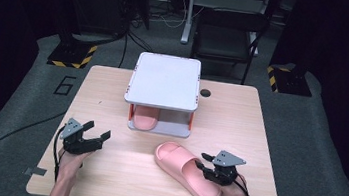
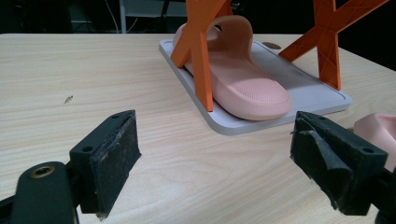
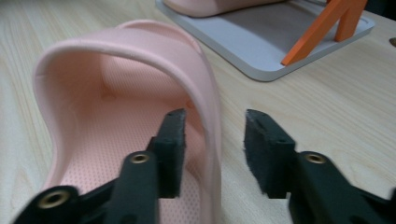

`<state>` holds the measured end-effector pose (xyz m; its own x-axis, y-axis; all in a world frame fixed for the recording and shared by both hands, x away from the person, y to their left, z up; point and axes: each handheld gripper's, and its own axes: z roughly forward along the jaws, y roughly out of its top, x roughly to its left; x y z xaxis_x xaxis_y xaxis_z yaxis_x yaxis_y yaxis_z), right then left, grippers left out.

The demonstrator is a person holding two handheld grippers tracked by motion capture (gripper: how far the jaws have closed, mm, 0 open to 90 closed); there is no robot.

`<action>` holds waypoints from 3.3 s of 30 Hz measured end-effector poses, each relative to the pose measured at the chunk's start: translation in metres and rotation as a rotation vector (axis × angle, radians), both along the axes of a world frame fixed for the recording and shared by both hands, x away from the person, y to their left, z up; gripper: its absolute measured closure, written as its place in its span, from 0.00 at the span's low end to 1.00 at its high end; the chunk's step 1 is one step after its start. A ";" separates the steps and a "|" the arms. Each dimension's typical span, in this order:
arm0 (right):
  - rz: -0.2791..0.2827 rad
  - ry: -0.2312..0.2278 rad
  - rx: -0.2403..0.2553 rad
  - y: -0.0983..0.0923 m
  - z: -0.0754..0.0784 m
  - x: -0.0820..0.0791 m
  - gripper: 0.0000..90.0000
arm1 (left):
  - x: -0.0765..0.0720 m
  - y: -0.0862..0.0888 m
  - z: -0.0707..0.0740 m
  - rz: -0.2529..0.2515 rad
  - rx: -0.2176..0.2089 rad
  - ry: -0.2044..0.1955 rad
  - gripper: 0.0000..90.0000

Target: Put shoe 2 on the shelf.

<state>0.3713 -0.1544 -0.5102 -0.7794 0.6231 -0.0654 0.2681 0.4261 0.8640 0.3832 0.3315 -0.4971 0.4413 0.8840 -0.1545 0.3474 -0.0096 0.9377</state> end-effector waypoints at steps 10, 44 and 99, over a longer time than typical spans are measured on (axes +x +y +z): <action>0.017 -0.024 -0.061 0.014 0.005 0.004 0.91 | 0.000 -0.001 -0.001 0.004 0.004 0.001 0.17; -0.437 -0.019 0.047 0.075 0.017 0.073 0.89 | 0.000 0.001 -0.001 0.002 -0.003 0.001 0.17; -0.132 -0.060 0.177 0.077 0.116 0.135 0.29 | 0.051 -0.193 -0.008 -0.247 0.172 0.047 0.46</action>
